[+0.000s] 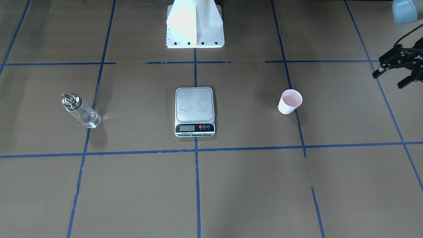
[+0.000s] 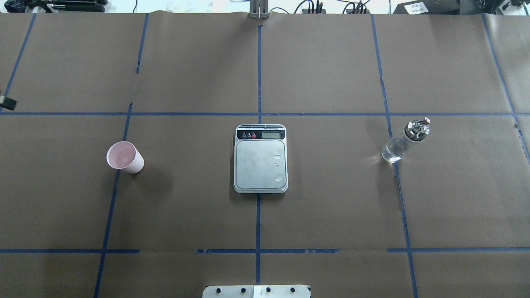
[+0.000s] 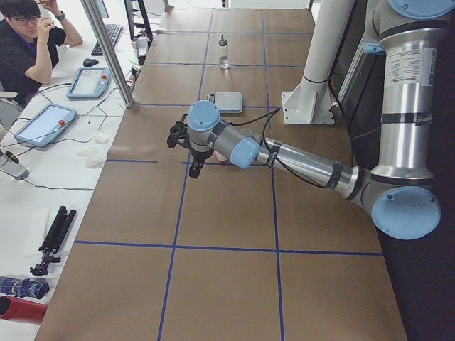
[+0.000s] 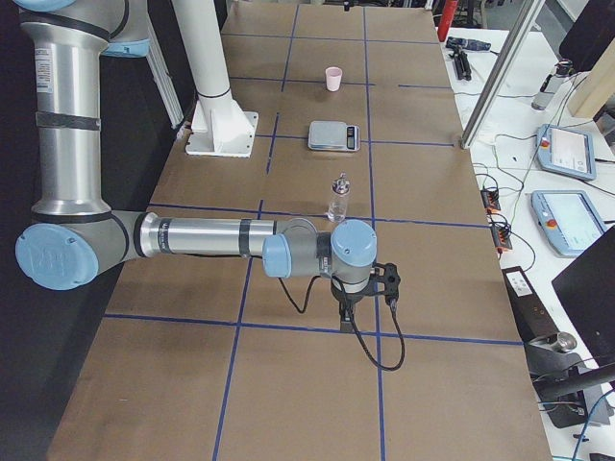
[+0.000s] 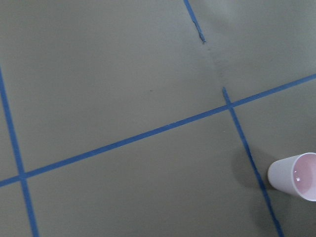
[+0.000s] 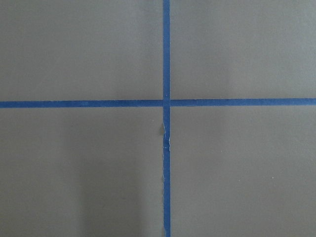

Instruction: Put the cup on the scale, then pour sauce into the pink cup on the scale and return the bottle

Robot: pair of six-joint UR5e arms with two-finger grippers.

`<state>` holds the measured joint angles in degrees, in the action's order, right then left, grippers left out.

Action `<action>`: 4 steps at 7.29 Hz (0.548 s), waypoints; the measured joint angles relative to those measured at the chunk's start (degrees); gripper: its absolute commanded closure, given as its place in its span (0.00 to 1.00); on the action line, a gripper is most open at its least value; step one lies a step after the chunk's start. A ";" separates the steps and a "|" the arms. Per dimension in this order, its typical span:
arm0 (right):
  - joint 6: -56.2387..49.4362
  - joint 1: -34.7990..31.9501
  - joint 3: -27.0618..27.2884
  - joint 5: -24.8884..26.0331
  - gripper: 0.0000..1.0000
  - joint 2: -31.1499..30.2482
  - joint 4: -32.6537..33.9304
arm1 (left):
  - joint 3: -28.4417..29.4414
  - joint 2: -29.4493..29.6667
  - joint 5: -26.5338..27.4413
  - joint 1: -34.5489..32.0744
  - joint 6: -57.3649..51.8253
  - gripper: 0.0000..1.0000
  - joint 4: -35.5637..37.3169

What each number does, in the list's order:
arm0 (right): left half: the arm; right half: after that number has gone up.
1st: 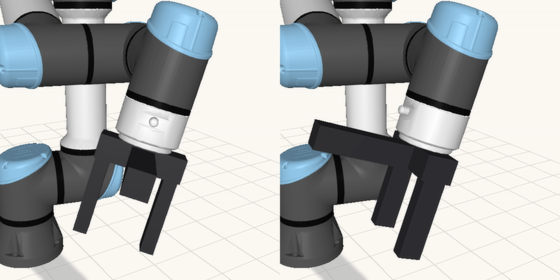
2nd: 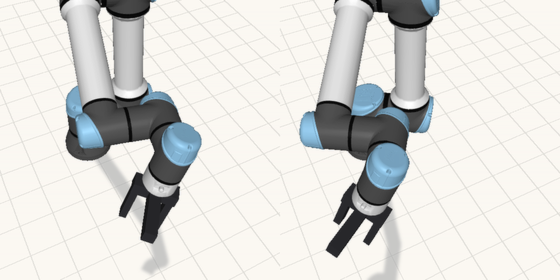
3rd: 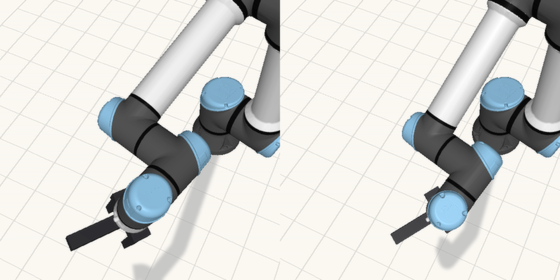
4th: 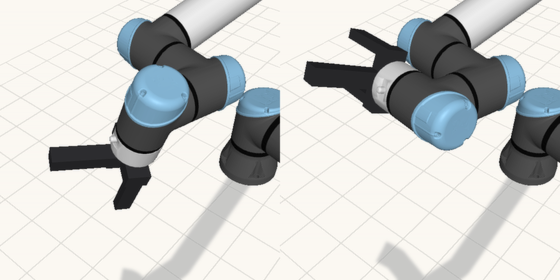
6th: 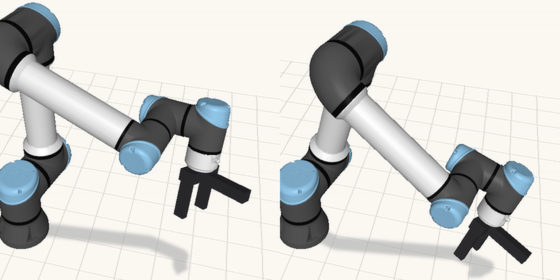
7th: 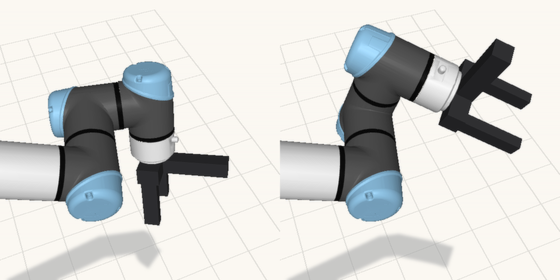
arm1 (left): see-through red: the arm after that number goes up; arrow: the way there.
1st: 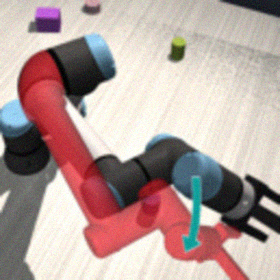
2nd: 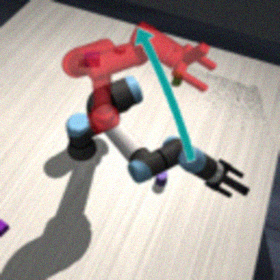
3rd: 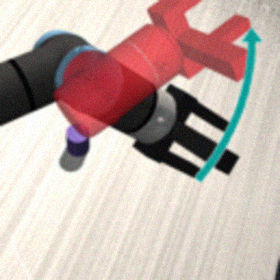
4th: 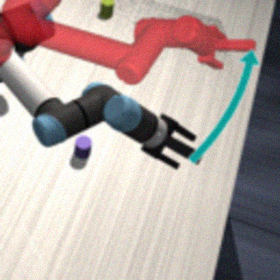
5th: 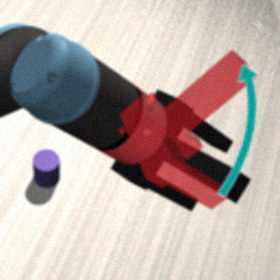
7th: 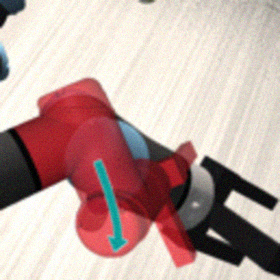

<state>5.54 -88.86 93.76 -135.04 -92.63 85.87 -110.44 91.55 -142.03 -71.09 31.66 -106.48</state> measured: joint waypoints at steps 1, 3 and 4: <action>0.00 0.00 -0.05 -0.05 0.00 0.11 0.02 | -0.97 1.81 4.43 5.26 11.88 0.00 -1.30; 0.00 0.06 0.11 -0.19 0.00 0.31 -0.06 | -2.33 2.82 15.15 14.60 28.91 0.00 -2.40; 0.02 0.07 0.56 -0.32 0.00 0.51 -0.39 | -2.16 2.85 19.93 19.00 34.87 0.00 -3.16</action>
<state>5.55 -88.79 94.32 -135.36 -92.12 85.48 -112.60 94.40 -122.10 -52.09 66.53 -109.63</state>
